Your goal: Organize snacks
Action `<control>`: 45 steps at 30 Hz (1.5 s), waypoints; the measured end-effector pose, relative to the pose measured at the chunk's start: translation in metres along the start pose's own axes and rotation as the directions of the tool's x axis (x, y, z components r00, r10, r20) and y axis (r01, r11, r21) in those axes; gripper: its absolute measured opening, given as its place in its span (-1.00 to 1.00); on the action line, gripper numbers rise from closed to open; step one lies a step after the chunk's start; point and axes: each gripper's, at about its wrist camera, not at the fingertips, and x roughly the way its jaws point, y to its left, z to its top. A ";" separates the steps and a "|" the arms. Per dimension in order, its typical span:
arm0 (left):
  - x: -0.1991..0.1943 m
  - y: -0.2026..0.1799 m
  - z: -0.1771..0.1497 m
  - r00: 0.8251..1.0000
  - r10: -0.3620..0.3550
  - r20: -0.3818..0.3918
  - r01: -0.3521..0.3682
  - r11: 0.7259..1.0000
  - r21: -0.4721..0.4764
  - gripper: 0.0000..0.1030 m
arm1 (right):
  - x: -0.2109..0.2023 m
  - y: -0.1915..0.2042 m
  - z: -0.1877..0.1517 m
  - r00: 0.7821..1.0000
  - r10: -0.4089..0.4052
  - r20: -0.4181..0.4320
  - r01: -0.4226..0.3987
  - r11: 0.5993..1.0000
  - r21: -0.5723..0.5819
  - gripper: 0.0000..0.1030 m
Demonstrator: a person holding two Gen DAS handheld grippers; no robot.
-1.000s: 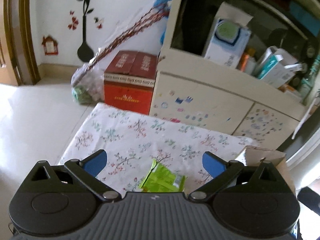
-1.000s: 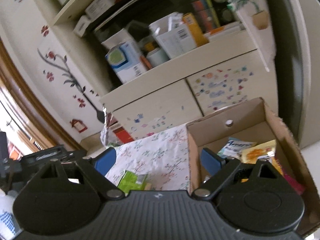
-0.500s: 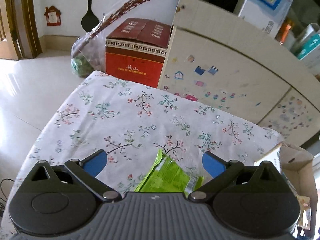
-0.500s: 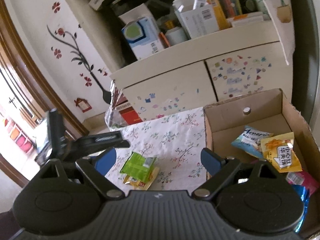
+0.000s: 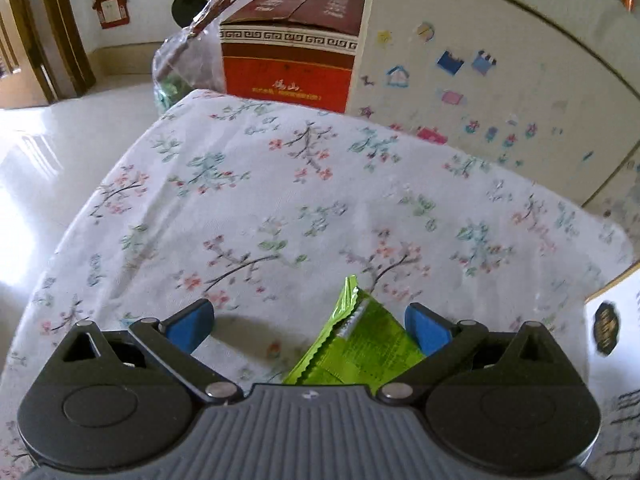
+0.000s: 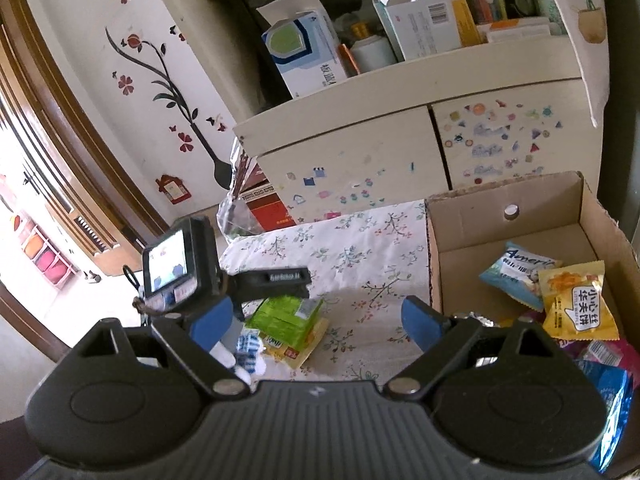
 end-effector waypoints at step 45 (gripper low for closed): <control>-0.055 0.036 -0.047 0.996 -0.091 0.010 0.088 0.981 0.171 0.60 | 0.040 0.027 -0.020 0.996 -0.030 -0.084 0.026 0.998 -0.054 0.78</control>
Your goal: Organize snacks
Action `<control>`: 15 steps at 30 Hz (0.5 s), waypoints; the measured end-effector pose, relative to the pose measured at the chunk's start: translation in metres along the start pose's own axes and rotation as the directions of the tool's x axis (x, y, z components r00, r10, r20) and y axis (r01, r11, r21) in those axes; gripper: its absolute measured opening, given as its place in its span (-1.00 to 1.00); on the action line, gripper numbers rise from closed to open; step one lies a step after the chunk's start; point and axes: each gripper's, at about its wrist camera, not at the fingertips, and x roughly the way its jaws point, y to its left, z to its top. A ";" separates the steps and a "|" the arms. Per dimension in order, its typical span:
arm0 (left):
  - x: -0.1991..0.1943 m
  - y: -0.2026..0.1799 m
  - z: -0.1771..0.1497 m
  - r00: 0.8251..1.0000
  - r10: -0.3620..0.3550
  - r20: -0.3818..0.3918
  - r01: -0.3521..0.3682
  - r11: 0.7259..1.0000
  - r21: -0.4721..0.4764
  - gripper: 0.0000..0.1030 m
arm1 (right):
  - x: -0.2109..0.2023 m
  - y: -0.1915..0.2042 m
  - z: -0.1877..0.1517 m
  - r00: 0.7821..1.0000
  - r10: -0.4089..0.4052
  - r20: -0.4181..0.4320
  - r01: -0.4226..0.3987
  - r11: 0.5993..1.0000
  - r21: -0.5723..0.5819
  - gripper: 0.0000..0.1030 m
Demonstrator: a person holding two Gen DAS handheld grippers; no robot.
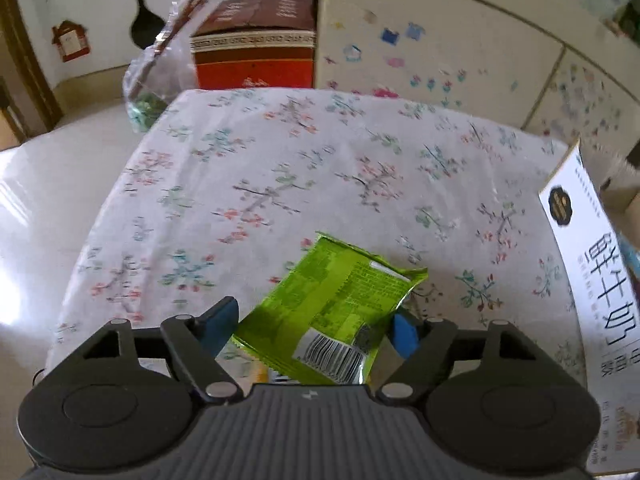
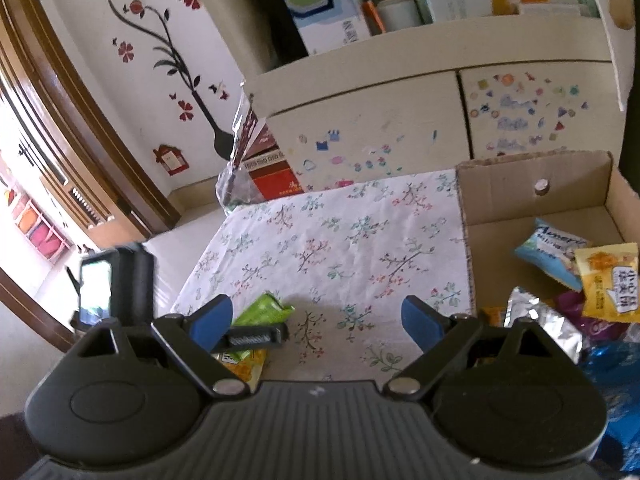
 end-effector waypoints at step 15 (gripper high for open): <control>-0.061 0.061 0.010 0.996 0.060 0.072 -0.047 0.984 -0.170 0.59 | 0.087 0.068 -0.046 0.992 0.028 -0.126 -0.051 0.982 -0.181 0.78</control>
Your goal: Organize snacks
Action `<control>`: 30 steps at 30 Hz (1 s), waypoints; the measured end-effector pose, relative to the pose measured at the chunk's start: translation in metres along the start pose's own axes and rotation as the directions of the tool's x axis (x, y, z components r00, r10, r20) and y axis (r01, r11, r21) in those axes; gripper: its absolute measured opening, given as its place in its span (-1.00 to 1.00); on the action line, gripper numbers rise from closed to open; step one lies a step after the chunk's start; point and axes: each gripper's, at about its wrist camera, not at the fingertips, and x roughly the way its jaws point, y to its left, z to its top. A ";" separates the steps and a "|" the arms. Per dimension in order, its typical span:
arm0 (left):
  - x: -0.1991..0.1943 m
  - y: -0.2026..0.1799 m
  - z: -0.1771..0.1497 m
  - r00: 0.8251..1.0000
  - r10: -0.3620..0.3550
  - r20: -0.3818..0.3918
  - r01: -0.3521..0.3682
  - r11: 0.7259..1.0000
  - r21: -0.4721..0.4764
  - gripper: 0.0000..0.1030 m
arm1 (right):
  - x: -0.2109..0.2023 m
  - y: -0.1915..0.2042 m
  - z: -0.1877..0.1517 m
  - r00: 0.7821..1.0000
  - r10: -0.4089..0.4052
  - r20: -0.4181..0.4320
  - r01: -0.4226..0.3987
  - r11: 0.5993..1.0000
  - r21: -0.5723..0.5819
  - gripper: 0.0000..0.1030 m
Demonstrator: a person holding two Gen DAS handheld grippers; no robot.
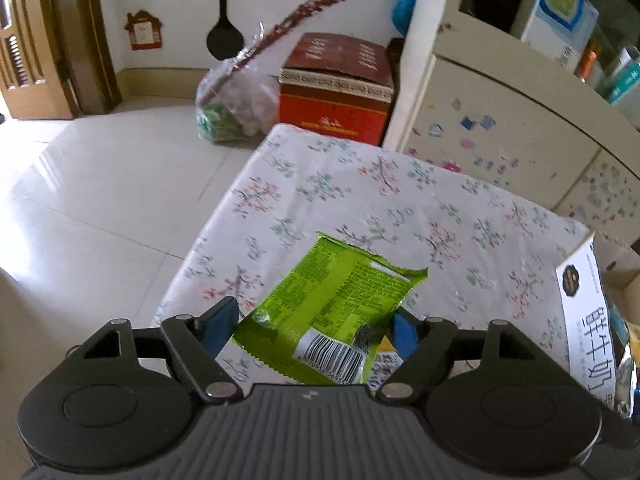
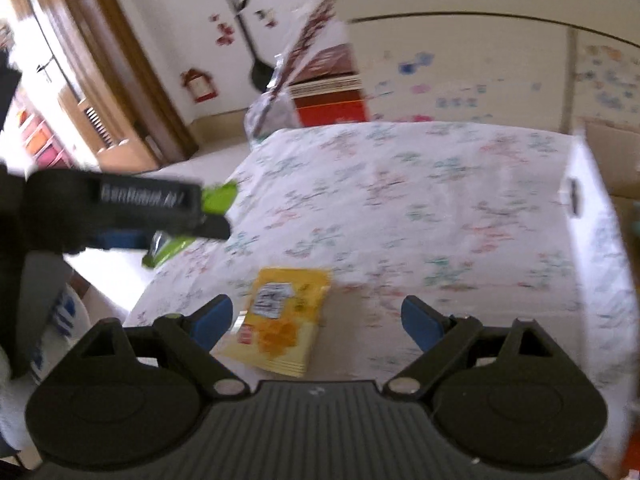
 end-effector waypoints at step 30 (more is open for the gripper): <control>-0.042 0.005 0.016 0.992 -0.051 0.118 0.059 0.996 -0.067 0.59 | 0.038 0.035 -0.005 0.987 -0.158 -0.002 0.155 0.973 -0.169 0.08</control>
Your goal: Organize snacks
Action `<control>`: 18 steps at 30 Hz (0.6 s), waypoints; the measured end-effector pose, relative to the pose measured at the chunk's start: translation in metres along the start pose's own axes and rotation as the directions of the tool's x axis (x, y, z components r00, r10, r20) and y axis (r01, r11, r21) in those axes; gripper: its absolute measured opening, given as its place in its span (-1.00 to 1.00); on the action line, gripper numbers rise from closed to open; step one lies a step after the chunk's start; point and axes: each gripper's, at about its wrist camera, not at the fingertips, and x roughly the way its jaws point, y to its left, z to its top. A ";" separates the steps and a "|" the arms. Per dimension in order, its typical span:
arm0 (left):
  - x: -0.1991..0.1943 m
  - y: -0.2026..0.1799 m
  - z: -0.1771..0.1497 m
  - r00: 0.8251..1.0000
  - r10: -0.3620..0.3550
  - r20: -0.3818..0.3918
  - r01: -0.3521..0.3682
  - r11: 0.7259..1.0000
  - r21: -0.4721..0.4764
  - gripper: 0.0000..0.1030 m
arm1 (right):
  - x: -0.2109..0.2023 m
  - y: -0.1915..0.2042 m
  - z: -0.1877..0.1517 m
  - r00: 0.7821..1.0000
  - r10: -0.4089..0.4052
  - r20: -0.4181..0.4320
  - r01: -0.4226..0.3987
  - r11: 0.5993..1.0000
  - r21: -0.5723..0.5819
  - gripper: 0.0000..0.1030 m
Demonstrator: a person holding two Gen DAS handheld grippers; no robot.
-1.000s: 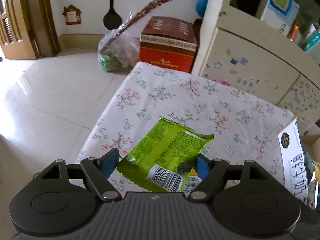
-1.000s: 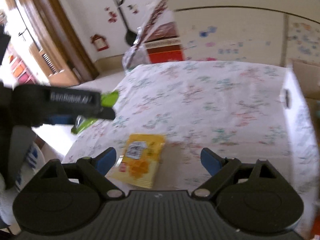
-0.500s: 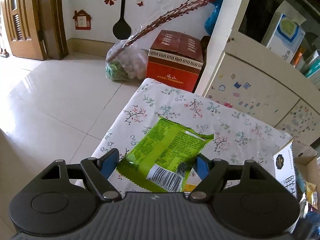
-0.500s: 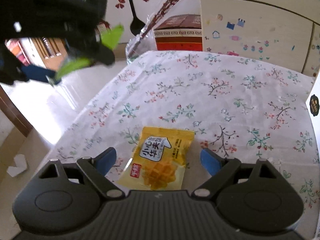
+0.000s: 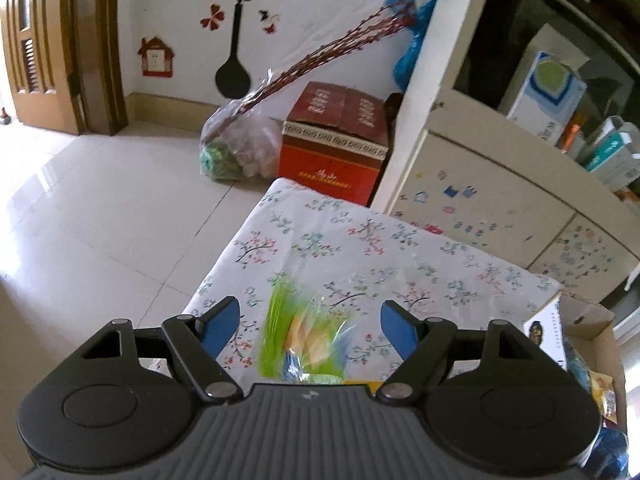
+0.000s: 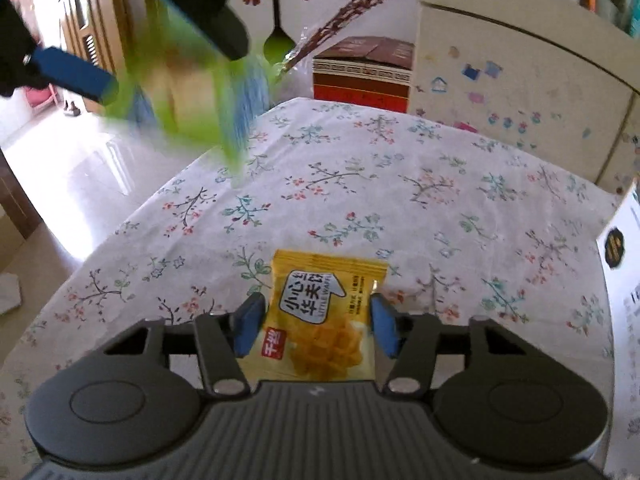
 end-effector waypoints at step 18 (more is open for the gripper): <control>0.033 0.026 -0.027 0.987 0.036 -0.155 -0.048 0.996 -0.074 0.92 | -0.084 -0.057 0.011 0.997 0.044 0.069 -0.054 0.988 0.148 0.07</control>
